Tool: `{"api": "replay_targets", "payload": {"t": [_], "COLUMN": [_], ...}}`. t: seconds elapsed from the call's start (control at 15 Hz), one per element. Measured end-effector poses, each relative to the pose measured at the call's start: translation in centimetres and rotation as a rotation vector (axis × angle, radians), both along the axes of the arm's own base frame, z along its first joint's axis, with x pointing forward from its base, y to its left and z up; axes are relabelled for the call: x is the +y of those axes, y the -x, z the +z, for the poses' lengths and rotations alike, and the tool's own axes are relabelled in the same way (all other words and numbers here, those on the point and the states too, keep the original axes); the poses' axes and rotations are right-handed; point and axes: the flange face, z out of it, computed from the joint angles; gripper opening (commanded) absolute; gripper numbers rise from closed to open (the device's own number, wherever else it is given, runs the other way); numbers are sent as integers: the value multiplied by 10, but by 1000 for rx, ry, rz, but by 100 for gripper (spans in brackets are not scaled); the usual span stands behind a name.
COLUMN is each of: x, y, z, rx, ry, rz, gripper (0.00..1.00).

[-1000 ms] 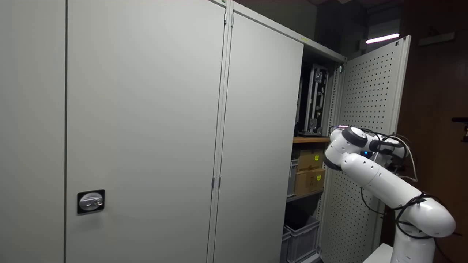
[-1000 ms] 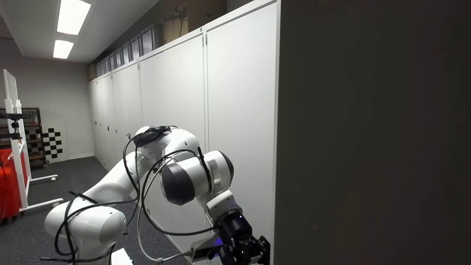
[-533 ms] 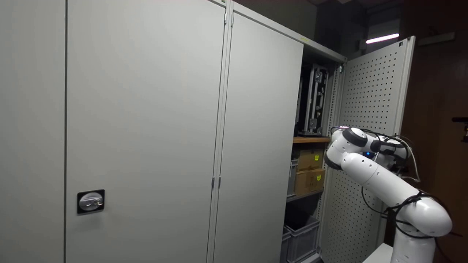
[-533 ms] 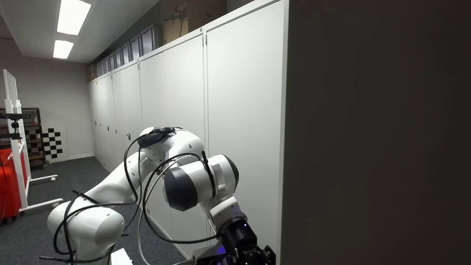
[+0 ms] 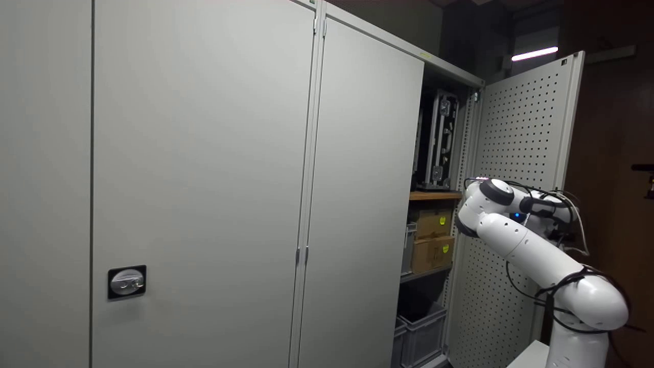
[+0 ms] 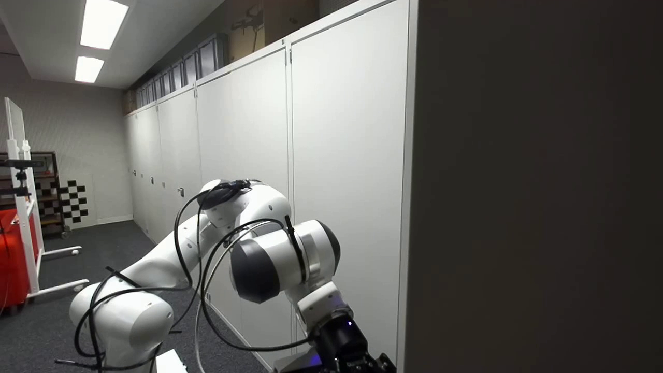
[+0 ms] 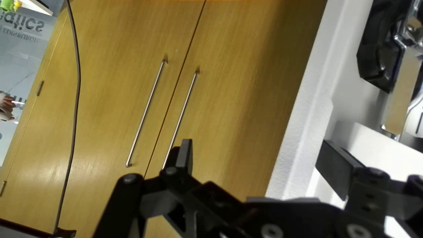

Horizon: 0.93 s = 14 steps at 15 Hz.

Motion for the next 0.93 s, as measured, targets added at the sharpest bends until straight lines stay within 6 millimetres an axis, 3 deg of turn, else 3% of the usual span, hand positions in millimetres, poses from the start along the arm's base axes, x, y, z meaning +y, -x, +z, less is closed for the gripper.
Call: {"api": "replay_targets", "payload": {"t": [0.93], "x": [-46], "y": [18], "z": [6], "rx": [-64], "ry": [50], "rz": [-73], "gripper": [100]}}
